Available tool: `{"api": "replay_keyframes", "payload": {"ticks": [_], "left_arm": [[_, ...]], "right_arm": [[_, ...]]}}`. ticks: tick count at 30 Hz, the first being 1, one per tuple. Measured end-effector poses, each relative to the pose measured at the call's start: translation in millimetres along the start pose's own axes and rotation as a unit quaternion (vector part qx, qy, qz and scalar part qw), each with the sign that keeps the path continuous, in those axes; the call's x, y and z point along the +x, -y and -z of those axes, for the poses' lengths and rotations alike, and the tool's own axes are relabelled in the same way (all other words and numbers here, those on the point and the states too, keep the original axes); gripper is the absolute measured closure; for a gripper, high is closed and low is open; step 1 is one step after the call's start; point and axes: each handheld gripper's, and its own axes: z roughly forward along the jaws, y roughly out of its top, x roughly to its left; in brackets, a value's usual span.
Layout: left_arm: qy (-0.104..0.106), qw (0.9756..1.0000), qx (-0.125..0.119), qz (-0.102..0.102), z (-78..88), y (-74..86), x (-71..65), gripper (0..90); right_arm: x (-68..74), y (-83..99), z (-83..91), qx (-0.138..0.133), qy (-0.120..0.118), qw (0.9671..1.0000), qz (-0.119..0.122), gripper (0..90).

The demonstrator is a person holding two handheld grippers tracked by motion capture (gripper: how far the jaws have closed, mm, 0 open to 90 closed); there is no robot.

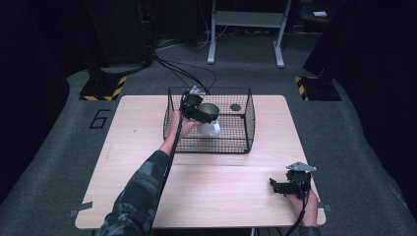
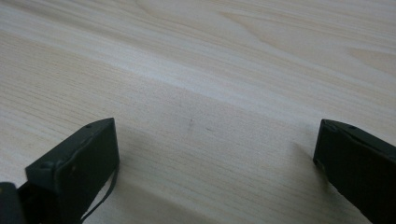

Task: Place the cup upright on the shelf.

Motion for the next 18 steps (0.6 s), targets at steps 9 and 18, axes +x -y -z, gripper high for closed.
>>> {"api": "replay_keyframes", "payload": {"ticks": [9,18], "left_arm": [[-0.010,0.9998,0.004,0.017,-9.7,2.2,2.3,6.3],[-0.023,0.9992,0.019,0.027,-20.7,5.4,6.7,6.3]], "right_arm": [[-0.3,0.1,0.1,0.001,0.000,1.0000,0.002,0.0],[-0.3,0.1,0.1,0.001,0.000,1.0000,0.002,0.0]]}}
